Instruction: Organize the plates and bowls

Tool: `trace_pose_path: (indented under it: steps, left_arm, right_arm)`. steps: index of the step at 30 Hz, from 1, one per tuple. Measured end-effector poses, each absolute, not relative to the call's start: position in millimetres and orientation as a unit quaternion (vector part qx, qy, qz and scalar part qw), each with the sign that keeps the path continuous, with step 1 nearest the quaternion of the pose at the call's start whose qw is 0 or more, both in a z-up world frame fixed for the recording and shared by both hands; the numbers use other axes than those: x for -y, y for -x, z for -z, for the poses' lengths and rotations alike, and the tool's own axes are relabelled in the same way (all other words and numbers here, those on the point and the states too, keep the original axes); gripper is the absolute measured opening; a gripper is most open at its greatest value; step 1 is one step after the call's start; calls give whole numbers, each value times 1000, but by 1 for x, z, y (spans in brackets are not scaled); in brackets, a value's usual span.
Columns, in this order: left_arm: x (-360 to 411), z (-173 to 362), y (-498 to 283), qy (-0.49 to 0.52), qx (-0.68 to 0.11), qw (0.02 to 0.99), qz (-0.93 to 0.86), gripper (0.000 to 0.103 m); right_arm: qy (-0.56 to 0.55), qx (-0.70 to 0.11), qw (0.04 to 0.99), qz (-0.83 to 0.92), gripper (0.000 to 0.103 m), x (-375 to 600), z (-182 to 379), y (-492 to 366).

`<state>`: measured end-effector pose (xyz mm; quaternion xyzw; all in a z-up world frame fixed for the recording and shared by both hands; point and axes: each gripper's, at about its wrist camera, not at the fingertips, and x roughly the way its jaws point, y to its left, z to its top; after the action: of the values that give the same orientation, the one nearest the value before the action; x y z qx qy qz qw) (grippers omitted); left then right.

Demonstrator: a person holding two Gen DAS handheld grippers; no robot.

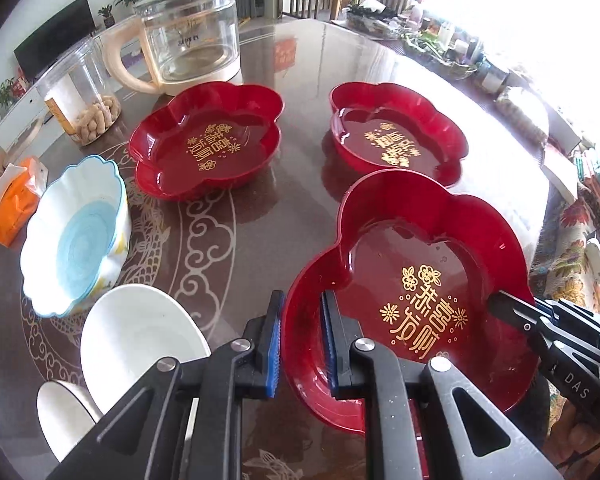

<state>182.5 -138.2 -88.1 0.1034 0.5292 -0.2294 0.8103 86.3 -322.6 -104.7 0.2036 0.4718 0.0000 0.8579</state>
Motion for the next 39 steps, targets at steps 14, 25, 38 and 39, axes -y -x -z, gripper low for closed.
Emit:
trace_pose_path:
  steps: [14, 25, 38, 39]
  left_arm:
    - [144, 146, -172, -97, -540, 811, 202, 17]
    - [108, 108, -161, -29, -483, 861, 157, 76]
    - [80, 17, -67, -32, -341, 932, 119, 100]
    - [81, 20, -62, -41, -345, 931, 109, 100]
  right_arm:
    - [-172, -483, 857, 51, 16, 319, 127, -67]
    - [-166, -412, 890, 101, 68, 319, 108, -54]
    - [-122, -224, 950, 180, 74, 290, 59, 45]
    - [-118, -223, 950, 182, 74, 290, 62, 48]
